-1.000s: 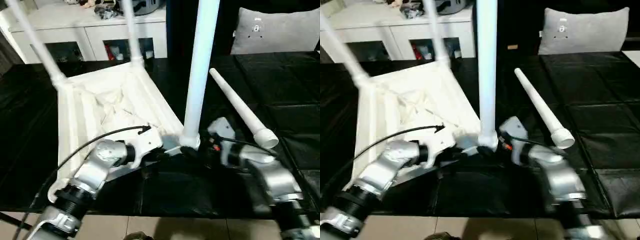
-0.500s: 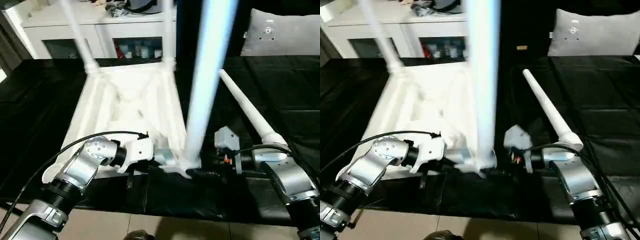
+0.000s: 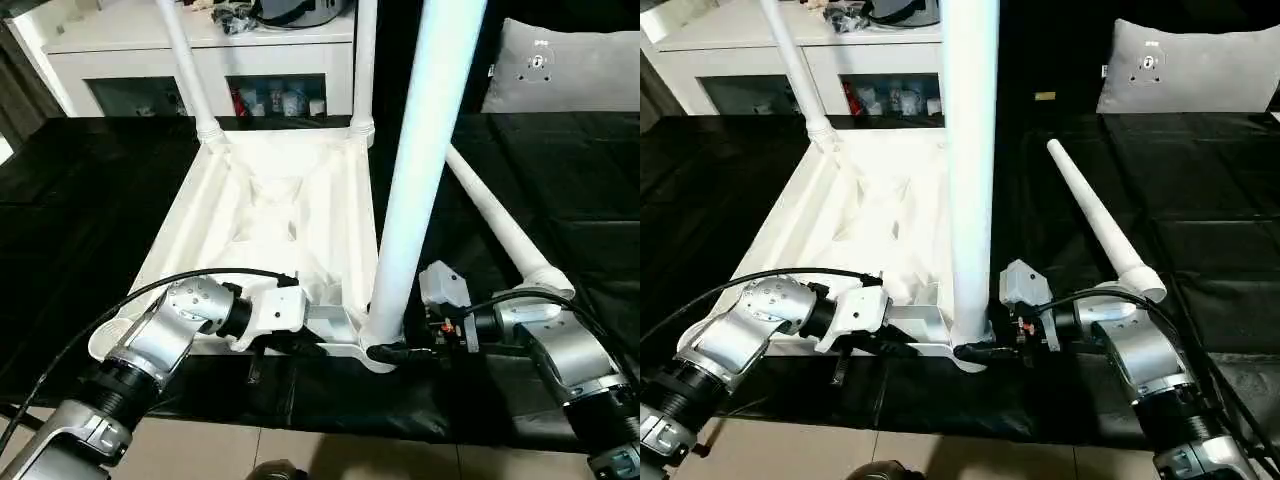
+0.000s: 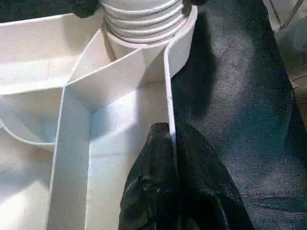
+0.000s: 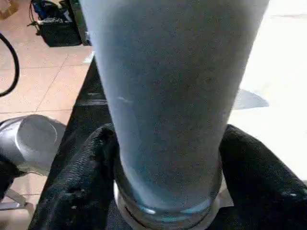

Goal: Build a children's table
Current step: Rotate leg to tighten

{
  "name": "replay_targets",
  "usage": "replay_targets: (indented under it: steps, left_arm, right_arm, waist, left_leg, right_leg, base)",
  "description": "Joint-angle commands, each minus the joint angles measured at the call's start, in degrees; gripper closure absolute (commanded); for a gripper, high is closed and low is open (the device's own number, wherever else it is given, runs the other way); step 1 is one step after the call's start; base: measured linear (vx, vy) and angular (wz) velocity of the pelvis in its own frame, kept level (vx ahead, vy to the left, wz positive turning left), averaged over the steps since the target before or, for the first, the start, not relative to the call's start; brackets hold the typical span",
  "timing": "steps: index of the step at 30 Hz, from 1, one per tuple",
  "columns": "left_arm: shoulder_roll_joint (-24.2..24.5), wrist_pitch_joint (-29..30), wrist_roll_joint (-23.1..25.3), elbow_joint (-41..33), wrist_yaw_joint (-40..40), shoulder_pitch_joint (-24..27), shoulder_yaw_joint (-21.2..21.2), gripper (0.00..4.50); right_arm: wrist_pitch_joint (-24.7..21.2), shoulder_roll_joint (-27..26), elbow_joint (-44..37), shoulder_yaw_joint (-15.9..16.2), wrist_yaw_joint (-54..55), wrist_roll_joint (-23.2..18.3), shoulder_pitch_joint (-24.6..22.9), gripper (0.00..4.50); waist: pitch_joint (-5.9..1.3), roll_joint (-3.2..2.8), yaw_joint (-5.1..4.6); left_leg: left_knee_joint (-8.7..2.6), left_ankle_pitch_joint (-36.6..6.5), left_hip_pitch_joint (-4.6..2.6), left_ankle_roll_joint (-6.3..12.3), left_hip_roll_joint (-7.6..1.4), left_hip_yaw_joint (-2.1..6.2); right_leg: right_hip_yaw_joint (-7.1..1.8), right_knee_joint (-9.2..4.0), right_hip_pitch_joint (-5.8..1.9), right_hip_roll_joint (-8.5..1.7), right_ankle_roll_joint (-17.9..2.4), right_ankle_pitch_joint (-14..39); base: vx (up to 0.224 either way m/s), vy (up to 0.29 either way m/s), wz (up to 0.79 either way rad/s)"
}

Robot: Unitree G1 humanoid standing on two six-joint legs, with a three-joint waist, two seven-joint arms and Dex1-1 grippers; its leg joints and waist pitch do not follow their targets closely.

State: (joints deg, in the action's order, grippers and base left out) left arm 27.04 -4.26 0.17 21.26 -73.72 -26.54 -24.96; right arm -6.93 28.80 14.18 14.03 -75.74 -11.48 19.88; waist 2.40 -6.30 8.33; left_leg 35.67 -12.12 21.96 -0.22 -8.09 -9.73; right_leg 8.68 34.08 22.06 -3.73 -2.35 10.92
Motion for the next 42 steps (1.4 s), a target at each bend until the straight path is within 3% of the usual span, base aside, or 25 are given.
replay_targets:
  steps: [1, 8, 12, 13, 14, 15, 16, 17, 18, 19, 20, 22, 23, 24, 25, 27, 28, 29, 30, 31, 33, 36, 37, 39, 42]
  left_arm:
    - [0.78, -1.86, 0.81, 0.12, -2.95, 0.72, -1.9, 4.5]
    - [0.16, 1.05, -1.32, -1.7, -2.15, 1.92, -0.45, 4.5]
    - [-3.18, 12.28, -3.27, -9.33, 6.22, 4.36, 2.6, 4.5]
    - [-4.02, 13.95, -3.24, -10.83, 7.94, 4.75, 2.83, 4.5]
    - [-4.62, 15.52, -3.07, -11.88, 9.3, 5.07, 2.99, 4.5]
    - [-5.44, 16.85, -2.84, -12.68, 10.73, 5.25, 3.1, 4.5]
    - [-6.51, 18.28, -2.55, -13.37, 12.54, 5.36, 3.32, 4.5]
    - [-6.51, 18.28, -2.55, -13.37, 12.54, 5.36, 3.32, 4.5]
    - [-9.98, 21.85, -1.49, -13.29, 17.91, 4.8, 4.36, 4.5]
    - [-12.21, 23.42, -0.51, -12.58, 21.4, 4.09, 4.99, 4.5]
    - [-13.55, 23.87, 0.2, -11.69, 23.47, 3.45, 5.32, 4.5]
    - [-17.85, 23.93, 2.63, -7.33, 30.92, 0.56, 6.57, 4.5]
    - [-18.2, 23.81, 2.89, -6.81, 31.66, 0.18, 6.63, 4.5]
    - [-19.36, 23.39, 3.77, -5.09, 34.16, -1.11, 6.8, 4.5]
    - [-20.47, 22.57, 4.51, -3.14, 36.57, -2.59, 6.99, 4.5]
    - [-21.57, 21.94, 5.0, -1.48, 38.64, -4.09, 7.21, 4.5]
    - [-21.61, 21.62, 5.16, -1.17, 38.67, -4.43, 7.03, 4.5]
    - [-21.61, 21.68, 5.52, -1.22, 38.66, -4.48, 6.87, 4.5]
    - [-21.37, 21.41, 5.75, -1.19, 38.41, -4.36, 6.73, 4.5]
    - [-20.83, 21.06, 6.42, -1.17, 38.08, -3.85, 6.67, 4.5]
    - [-20.61, 20.98, 6.72, -1.15, 38.01, -3.6, 6.71, 4.5]
    - [-20.21, 20.63, 7.03, -0.77, 37.87, -3.45, 6.76, 4.5]
    - [-20.04, 20.0, 7.01, 0.24, 38.18, -3.88, 6.74, 4.5]
    - [-19.88, 19.09, 7.04, 1.77, 38.79, -4.69, 6.95, 4.5]
    - [-19.91, 18.32, 7.12, 3.33, 39.5, -5.56, 7.32, 4.5]
  right_arm:
    - [-0.47, -0.27, 0.35, 0.31, -0.06, -0.56, 0.95, 1.52]
    - [-2.36, -1.64, -2.41, 0.58, -0.07, -2.49, -0.49, 1.8]
    - [-7.48, -6.51, -3.27, 1.07, 9.41, -0.03, -0.95, 1.84]
    - [-9.79, -8.33, -2.23, 0.85, 13.42, 1.12, -0.4, 1.84]
    - [-11.94, -9.9, -1.2, 0.42, 16.91, 1.93, 0.17, 1.84]
    - [-13.58, -11.61, 0.17, -0.19, 20.88, 2.97, 0.88, 1.84]
    - [-14.89, -13.38, 1.62, -1.0, 25.02, 3.95, 1.6, 1.85]
    - [-14.89, -13.38, 1.62, -1.0, 25.02, 3.95, 1.6, 1.85]
    - [-16.49, -17.15, 4.25, -2.95, 32.36, 4.63, 3.08, 1.85]
    - [-16.8, -19.16, 5.54, -3.87, 36.31, 5.02, 3.85, 1.85]
    - [-16.8, -20.2, 6.13, -4.15, 38.56, 5.5, 4.24, 1.85]
    - [-16.87, -23.19, 7.99, -4.79, 45.55, 7.31, 5.45, 1.85]
    - [-16.92, -23.43, 8.11, -4.9, 46.15, 7.55, 5.53, 1.85]
    - [-17.07, -24.23, 8.53, -5.27, 48.15, 8.35, 5.79, 1.85]
    - [-17.27, -24.9, 8.76, -5.89, 49.65, 8.73, 5.9, 1.5]
    - [-17.53, -25.65, 8.75, -7.7, 50.89, 7.9, 5.86, 1.29]
    - [-17.55, -25.67, 8.54, -8.71, 51.36, 7.38, 5.8, 1.13]
    - [-17.6, -25.71, 8.4, -9.52, 52.07, 7.34, 5.78, 1.09]
    - [-17.48, -25.43, 8.25, -9.73, 52.28, 7.58, 5.66, 1.02]
    - [-16.9, -24.95, 8.07, -9.96, 52.74, 8.02, 5.38, 0.89]
    - [-16.45, -24.79, 8.0, -10.03, 53.05, 8.18, 5.23, 0.67]
    - [-14.89, -24.23, 7.62, -9.92, 54.23, 9.2, 4.65, 0.43]
    - [-15.28, -24.64, 6.46, -11.04, 53.69, 7.77, 3.97, 0.3]
    - [-16.59, -24.39, 4.06, -12.18, 53.6, 6.83, 2.65, 0.23]
    - [-17.76, -23.98, 1.44, -13.18, 53.58, 6.0, 1.21, 0.05]
  waist:
    - [-3.76, 1.14, -0.27]
    - [-3.8, 1.08, -0.39]
    - [-3.74, 0.7, -0.75]
    - [-3.3, 0.51, -1.02]
    - [-3.0, 0.85, -1.75]
    - [-2.68, 0.8, -2.74]
    - [-2.45, 0.81, -3.27]
    - [-2.19, 0.79, -4.4]
    - [-2.11, 0.5, -4.85]
    - [-1.78, 0.5, -6.16]
    - [-1.8, 0.55, -7.08]
    - [-1.83, 0.41, -8.4]
    - [-1.72, 0.22, -8.71]
    - [-1.88, 0.49, -8.94]
    - [-2.15, 0.49, -8.88]
    - [-2.11, 0.59, -8.53]
    - [-2.28, 0.67, -8.31]
    - [-2.59, 0.48, -7.91]
    - [-2.68, 0.26, -7.8]
    - [-2.99, 0.37, -7.58]
    - [-3.1, 0.44, -7.32]
    - [-3.28, 0.68, -6.72]
    - [-3.4, 0.74, -5.99]
    - [-3.31, 0.74, -5.73]
    - [-2.91, 0.73, -5.42]
  left_leg:
    - [-4.38, -8.58, -0.7, 5.51, -6.96, 2.95]
    - [-4.29, -8.39, -0.64, 5.46, -6.89, 2.84]
    - [-4.68, -9.11, -0.78, 4.36, -7.45, 3.14]
    - [-4.77, -10.77, -0.67, 3.78, -7.03, 3.08]
    - [-4.97, -12.27, -0.63, 2.53, -6.64, 3.17]
    - [-4.93, -14.28, -0.63, 1.44, -6.13, 3.24]
    - [-4.95, -15.48, -0.83, 1.04, -5.91, 3.29]
    - [-4.88, -17.11, -0.78, 0.49, -5.56, 3.38]
    - [-4.91, -18.17, -0.92, 0.26, -5.45, 3.51]
    - [-4.85, -21.55, -1.88, -0.77, -5.48, 3.52]
    - [-4.6, -24.04, -2.64, -1.26, -5.11, 3.63]
    - [-4.91, -26.27, -2.58, -0.99, -5.28, 4.02]
    - [-4.97, -27.17, -2.65, -0.98, -5.37, 4.05]
    - [-4.95, -27.24, -2.72, -1.17, -5.35, 4.09]
    - [-4.95, -26.27, -2.45, -0.93, -5.27, 4.19]
    - [-4.83, -24.18, -2.57, -0.13, -5.08, 3.79]
    - [-4.92, -21.82, -1.76, 0.53, -5.14, 3.82]
    - [-5.24, -19.17, -1.1, 1.08, -5.74, 4.06]
    - [-5.34, -18.41, -1.14, 1.32, -6.01, 4.04]
    - [-5.3, -15.78, -0.86, 1.79, -6.24, 3.96]
    - [-5.13, -13.44, -0.71, 2.51, -6.21, 3.66]
    - [-4.77, -10.37, -0.41, 3.55, -5.91, 3.25]
    - [-4.57, -7.74, -0.33, 4.4, -5.9, 3.06]
    - [-4.72, -7.61, -0.49, 4.88, -6.08, 3.06]
    - [-5.03, -11.28, -1.11, 3.91, -6.17, 2.98]
  right_leg:
    - [-5.28, -4.18, -2.65, -7.49, -6.57, 13.85]
    - [-5.28, -4.22, -2.7, -7.57, -6.62, 13.71]
    - [-5.4, -3.89, -2.68, -7.43, -7.37, 13.2]
    - [-5.29, -4.42, -2.55, -7.43, -7.43, 15.79]
    - [-5.11, -4.82, -2.77, -7.52, -6.65, 19.77]
    - [-4.65, -5.66, -2.96, -7.59, -5.05, 25.38]
    - [-4.38, -6.18, -2.83, -7.5, -4.12, 28.0]
    - [-4.15, -6.72, -3.04, -7.49, -2.5, 31.09]
    - [-3.91, -6.9, -2.98, -7.33, -1.74, 32.31]
    - [-3.36, -7.74, -2.25, -6.95, -1.01, 34.66]
    - [-2.78, -8.3, -2.12, -6.81, 0.05, 36.24]
    - [-2.17, -8.7, -2.55, -6.61, 1.4, 35.06]
    - [-2.11, -8.78, -2.39, -6.47, 1.64, 35.01]
    - [-2.14, -8.71, -2.41, -6.49, 1.69, 34.26]
    - [-2.4, -8.41, -2.79, -6.94, 1.56, 32.74]
    - [-3.02, -8.66, -2.28, -7.24, 1.03, 32.33]
    - [-3.33, -8.24, -2.84, -7.56, 0.34, 30.44]
    - [-3.64, -7.53, -3.27, -7.69, -0.64, 26.37]
    - [-3.88, -7.25, -3.09, -7.6, -1.25, 24.28]
    - [-4.28, -6.39, -3.29, -7.72, -3.35, 18.65]
    - [-4.54, -5.94, -3.33, -7.86, -5.08, 15.5]
    - [-4.75, -5.57, -3.65, -7.97, -6.02, 13.93]
    - [-4.83, -5.32, -3.59, -7.91, -5.93, 12.38]
    - [-4.75, -5.36, -3.43, -7.66, -5.61, 12.91]
    - [-4.66, -6.22, -3.05, -7.54, -3.85, 19.03]
  base:
    - [0.0, 0.0, 0.0]
    - [0.0, 0.0, 0.0]
    - [0.0, 0.0, 0.0]
    - [0.0, 0.0, 0.0]
    - [0.0, 0.0, 0.0]
    - [-0.051, -0.007, -0.08]
    - [0.0, 0.0, 0.0]
    - [0.0, 0.0, 0.0]
    - [0.0, 0.0, 0.0]
    - [0.0, 0.0, 0.0]
    - [0.0, 0.0, 0.0]
    - [0.0, 0.0, 0.0]
    - [0.0, 0.0, 0.0]
    - [0.0, 0.0, 0.0]
    - [0.0, 0.0, 0.0]
    - [0.0, 0.0, 0.0]
    - [0.0, 0.0, 0.0]
    - [0.0, 0.0, 0.0]
    - [0.0, 0.0, 0.0]
    - [0.0, 0.0, 0.0]
    - [0.0, 0.0, 0.0]
    - [0.0, 0.0, 0.0]
    - [0.0, 0.0, 0.0]
    - [0.0, 0.0, 0.0]
    - [0.0, 0.0, 0.0]
